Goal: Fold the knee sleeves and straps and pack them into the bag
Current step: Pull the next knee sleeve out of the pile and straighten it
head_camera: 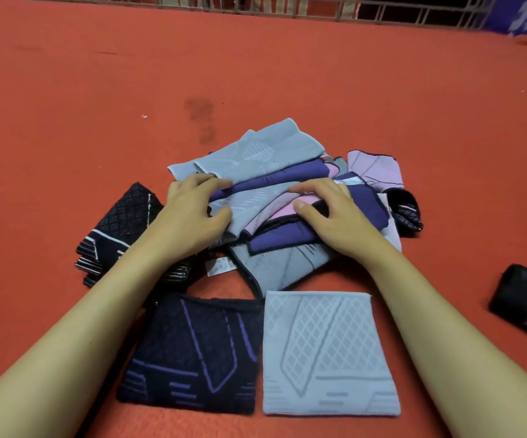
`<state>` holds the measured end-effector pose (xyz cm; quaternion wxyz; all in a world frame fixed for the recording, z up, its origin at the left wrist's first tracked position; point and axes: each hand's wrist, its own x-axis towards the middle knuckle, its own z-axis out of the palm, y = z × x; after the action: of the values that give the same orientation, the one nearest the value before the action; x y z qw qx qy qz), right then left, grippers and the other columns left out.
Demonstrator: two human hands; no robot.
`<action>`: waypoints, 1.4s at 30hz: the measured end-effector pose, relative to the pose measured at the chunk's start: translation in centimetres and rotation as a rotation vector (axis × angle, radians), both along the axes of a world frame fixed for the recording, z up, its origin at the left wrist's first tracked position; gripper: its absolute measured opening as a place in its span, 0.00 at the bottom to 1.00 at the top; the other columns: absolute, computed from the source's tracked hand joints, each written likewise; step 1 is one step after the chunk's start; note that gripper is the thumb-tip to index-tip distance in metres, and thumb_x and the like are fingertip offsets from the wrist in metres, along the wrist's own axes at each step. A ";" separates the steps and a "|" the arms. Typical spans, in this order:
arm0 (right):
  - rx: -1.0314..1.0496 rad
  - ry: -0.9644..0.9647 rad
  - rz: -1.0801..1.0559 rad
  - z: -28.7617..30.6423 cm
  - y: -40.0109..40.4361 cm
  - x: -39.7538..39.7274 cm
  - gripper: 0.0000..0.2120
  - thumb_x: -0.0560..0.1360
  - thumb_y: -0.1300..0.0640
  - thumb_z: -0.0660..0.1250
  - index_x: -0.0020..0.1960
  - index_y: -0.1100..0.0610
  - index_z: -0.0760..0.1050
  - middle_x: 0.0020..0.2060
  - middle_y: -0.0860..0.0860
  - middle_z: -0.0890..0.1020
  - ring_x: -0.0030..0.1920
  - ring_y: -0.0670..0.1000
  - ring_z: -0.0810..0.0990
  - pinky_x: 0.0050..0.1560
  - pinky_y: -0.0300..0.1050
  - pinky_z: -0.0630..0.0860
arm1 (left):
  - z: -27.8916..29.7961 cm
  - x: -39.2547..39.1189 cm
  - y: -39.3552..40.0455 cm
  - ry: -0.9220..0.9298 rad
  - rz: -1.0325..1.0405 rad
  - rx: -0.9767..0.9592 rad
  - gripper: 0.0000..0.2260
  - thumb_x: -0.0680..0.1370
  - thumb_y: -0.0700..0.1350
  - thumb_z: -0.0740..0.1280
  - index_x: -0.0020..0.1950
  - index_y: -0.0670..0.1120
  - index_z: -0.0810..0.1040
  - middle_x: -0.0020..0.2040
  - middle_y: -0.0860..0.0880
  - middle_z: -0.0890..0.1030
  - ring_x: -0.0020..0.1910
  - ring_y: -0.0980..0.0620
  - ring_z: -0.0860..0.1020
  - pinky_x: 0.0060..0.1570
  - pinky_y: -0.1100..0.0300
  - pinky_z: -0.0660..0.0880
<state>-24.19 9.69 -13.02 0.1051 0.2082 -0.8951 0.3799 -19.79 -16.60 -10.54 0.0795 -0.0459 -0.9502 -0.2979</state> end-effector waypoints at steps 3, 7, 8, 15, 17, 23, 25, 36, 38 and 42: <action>-0.021 0.056 -0.012 -0.6 0.2 0.6 0.17 0.79 0.41 0.61 0.64 0.43 0.77 0.61 0.40 0.79 0.64 0.48 0.72 0.71 0.57 0.67 | 0.0 0.2 0.2 -0.006 -0.009 -0.023 0.22 0.81 0.45 0.63 0.76 0.53 0.71 0.75 0.53 0.67 0.74 0.47 0.61 0.69 0.54 0.64; -0.032 0.086 -0.008 -0.5 0.1 0.5 0.16 0.78 0.40 0.61 0.63 0.42 0.77 0.61 0.38 0.78 0.65 0.48 0.74 0.70 0.58 0.68 | 2.2 -0.2 1.1 -0.128 -0.014 0.032 0.26 0.75 0.54 0.63 0.74 0.59 0.73 0.70 0.58 0.75 0.73 0.48 0.68 0.71 0.53 0.67; -0.037 0.078 -0.007 -0.4 0.2 0.4 0.16 0.78 0.39 0.61 0.63 0.41 0.77 0.61 0.37 0.78 0.65 0.48 0.73 0.70 0.58 0.68 | 2.9 -0.8 1.7 -0.140 -0.007 0.049 0.27 0.72 0.57 0.62 0.71 0.61 0.75 0.69 0.58 0.77 0.72 0.49 0.70 0.73 0.51 0.67; -0.359 0.017 0.023 3.0 0.7 -0.1 0.19 0.80 0.51 0.71 0.70 0.43 0.73 0.66 0.47 0.76 0.61 0.41 0.78 0.63 0.43 0.78 | 8.8 -2.4 7.5 0.049 -0.046 0.350 0.14 0.81 0.40 0.65 0.55 0.54 0.87 0.36 0.54 0.84 0.32 0.58 0.77 0.38 0.66 0.74; -0.396 0.061 0.031 4.3 1.0 -0.1 0.25 0.79 0.52 0.73 0.72 0.39 0.69 0.66 0.47 0.72 0.62 0.41 0.78 0.57 0.37 0.79 | 9.9 -2.1 8.7 0.037 -0.130 0.387 0.15 0.81 0.38 0.63 0.56 0.52 0.87 0.32 0.55 0.82 0.33 0.57 0.76 0.40 0.63 0.75; -0.243 0.138 -0.036 4.5 2.1 -0.7 0.38 0.75 0.52 0.76 0.81 0.47 0.62 0.66 0.48 0.66 0.61 0.49 0.78 0.62 0.51 0.80 | 8.1 -1.8 9.6 0.033 -0.238 0.664 0.22 0.76 0.30 0.60 0.62 0.47 0.85 0.37 0.52 0.80 0.37 0.53 0.75 0.45 0.52 0.76; -0.348 0.068 -0.068 4.9 2.0 -0.2 0.47 0.74 0.47 0.77 0.84 0.49 0.53 0.72 0.48 0.59 0.66 0.48 0.77 0.62 0.46 0.81 | 8.2 -1.8 9.3 0.008 -0.244 0.902 0.21 0.78 0.26 0.60 0.65 0.42 0.82 0.42 0.51 0.81 0.42 0.52 0.81 0.52 0.54 0.82; -0.177 0.162 -0.129 7.5 2.1 0.5 0.07 0.79 0.58 0.68 0.50 0.51 0.85 0.41 0.41 0.87 0.44 0.38 0.85 0.53 0.40 0.80 | 7.6 -1.7 8.3 -0.094 -0.282 0.885 0.17 0.82 0.29 0.62 0.69 0.40 0.77 0.57 0.44 0.86 0.54 0.49 0.86 0.51 0.56 0.83; -0.204 0.128 -0.108 7.1 1.9 0.3 0.08 0.80 0.56 0.67 0.45 0.53 0.84 0.36 0.45 0.86 0.41 0.44 0.86 0.51 0.48 0.81 | 6.9 -2.2 8.7 0.095 -0.167 0.599 0.14 0.80 0.35 0.69 0.65 0.46 0.80 0.47 0.51 0.85 0.42 0.59 0.83 0.46 0.64 0.80; -0.471 -0.141 0.123 6.3 1.9 0.1 0.09 0.84 0.58 0.64 0.51 0.58 0.82 0.46 0.55 0.88 0.50 0.55 0.88 0.56 0.57 0.84 | 5.4 -3.2 9.1 0.192 -0.012 0.381 0.07 0.76 0.48 0.69 0.51 0.59 0.82 0.41 0.55 0.80 0.33 0.56 0.78 0.42 0.56 0.78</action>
<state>-24.07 11.58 -6.69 0.0650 0.2050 -0.7727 0.5972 -22.94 -7.47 -5.15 0.1751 -0.0638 -0.8645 -0.4668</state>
